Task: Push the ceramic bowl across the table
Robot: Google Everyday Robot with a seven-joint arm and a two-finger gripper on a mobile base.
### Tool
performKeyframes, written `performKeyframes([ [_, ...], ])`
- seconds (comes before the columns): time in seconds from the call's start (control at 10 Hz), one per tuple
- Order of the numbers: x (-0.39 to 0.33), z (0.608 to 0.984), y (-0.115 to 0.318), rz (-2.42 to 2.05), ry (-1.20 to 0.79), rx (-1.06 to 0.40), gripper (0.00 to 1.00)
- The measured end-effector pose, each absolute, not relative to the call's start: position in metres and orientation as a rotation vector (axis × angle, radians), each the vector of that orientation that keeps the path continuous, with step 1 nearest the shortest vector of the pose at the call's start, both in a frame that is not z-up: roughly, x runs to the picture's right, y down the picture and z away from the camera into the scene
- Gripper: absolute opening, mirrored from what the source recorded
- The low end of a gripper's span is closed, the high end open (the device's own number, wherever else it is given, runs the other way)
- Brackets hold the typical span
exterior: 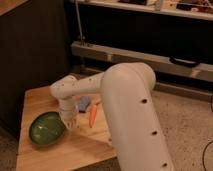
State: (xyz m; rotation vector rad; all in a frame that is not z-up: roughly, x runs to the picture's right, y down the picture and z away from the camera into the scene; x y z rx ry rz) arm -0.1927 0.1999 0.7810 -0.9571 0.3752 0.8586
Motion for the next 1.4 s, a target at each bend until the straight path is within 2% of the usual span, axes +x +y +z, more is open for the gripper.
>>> performKeyframes([
  [0.7,-0.185,0.754,0.227,0.900,0.293,-1.023,0.00],
  [1.4,-0.214,0.758,0.251,0.878,0.220,-1.078,0.00],
])
